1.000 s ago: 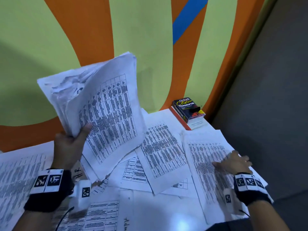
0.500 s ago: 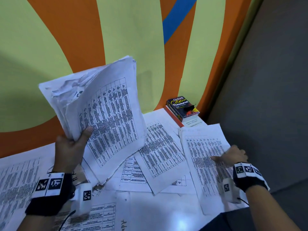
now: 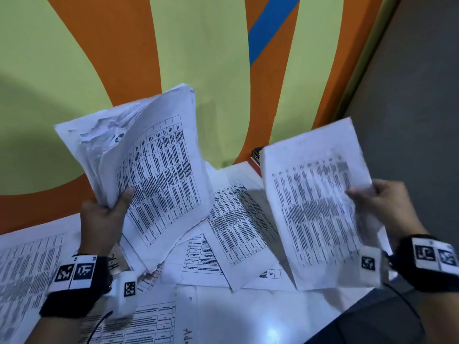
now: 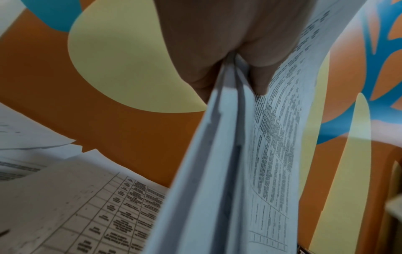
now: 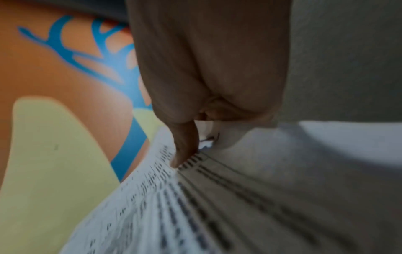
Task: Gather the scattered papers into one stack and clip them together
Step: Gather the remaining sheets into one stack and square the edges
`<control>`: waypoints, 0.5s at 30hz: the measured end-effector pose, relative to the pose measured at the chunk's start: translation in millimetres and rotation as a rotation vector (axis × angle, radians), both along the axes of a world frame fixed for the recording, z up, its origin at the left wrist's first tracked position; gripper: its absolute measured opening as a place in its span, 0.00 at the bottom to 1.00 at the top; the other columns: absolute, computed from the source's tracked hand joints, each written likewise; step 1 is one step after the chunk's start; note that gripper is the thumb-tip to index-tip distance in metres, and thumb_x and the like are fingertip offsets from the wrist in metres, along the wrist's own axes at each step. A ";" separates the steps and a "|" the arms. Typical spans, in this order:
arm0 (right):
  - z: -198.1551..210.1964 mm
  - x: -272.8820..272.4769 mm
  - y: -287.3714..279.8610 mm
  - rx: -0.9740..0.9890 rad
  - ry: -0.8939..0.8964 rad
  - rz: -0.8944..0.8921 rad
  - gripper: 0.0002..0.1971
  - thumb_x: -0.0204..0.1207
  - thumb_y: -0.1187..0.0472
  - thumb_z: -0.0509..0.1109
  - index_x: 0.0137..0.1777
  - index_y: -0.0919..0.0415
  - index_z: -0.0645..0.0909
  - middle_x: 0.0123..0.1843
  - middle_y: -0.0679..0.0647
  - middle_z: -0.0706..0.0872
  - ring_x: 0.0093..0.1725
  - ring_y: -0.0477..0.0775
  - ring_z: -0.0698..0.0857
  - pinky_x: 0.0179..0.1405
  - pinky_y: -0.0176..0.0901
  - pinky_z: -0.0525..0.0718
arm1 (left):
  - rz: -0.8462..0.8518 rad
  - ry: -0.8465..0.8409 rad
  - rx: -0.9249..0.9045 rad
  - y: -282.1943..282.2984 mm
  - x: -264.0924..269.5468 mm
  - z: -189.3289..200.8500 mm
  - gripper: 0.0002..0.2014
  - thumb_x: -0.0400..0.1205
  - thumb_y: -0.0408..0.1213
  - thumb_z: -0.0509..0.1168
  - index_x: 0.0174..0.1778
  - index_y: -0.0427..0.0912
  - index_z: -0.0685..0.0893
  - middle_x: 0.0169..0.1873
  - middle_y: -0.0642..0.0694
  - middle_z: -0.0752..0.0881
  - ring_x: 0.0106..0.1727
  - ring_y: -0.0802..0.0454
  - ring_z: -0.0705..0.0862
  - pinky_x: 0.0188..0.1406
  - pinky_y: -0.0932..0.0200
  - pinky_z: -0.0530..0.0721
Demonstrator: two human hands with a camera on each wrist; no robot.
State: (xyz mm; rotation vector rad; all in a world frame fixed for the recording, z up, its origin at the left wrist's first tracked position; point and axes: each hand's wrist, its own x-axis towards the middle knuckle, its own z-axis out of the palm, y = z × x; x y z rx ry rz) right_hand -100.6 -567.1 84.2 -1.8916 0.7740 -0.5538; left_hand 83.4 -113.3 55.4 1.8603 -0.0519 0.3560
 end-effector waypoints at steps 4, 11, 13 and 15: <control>10.7 36.9 14.2 0.048 0.076 0.116 0.08 0.72 0.67 0.75 0.47 0.72 0.85 0.37 0.61 0.87 0.33 0.54 0.82 0.31 0.40 0.83 | 0.059 0.018 0.006 4.0 0.4 -2.0 0.31 0.76 0.48 0.72 0.26 0.19 0.76 0.22 0.21 0.80 0.25 0.44 0.78 0.24 0.47 0.77; -80.9 128.2 86.6 -0.193 0.498 0.256 0.12 0.73 0.60 0.70 0.53 0.66 0.83 0.52 0.66 0.88 0.51 0.63 0.86 0.45 0.45 0.81 | 0.224 0.003 -0.006 25.3 1.2 -1.9 0.31 0.74 0.55 0.72 0.33 0.22 0.81 0.30 0.26 0.83 0.35 0.49 0.75 0.31 0.48 0.73; -98.8 141.8 104.1 -0.270 0.634 0.261 0.24 0.72 0.54 0.69 0.64 0.66 0.78 0.67 0.67 0.80 0.66 0.67 0.79 0.61 0.52 0.79 | 0.255 -0.034 0.018 34.3 -1.9 1.6 0.32 0.74 0.55 0.71 0.33 0.21 0.81 0.29 0.32 0.81 0.38 0.49 0.73 0.31 0.47 0.72; -106.8 147.1 119.8 -0.338 0.781 0.277 0.34 0.69 0.44 0.72 0.70 0.63 0.71 0.75 0.66 0.69 0.74 0.70 0.68 0.68 0.61 0.73 | 0.291 -0.069 0.051 46.7 -3.5 2.8 0.33 0.75 0.54 0.71 0.30 0.19 0.78 0.27 0.36 0.77 0.37 0.49 0.69 0.28 0.46 0.71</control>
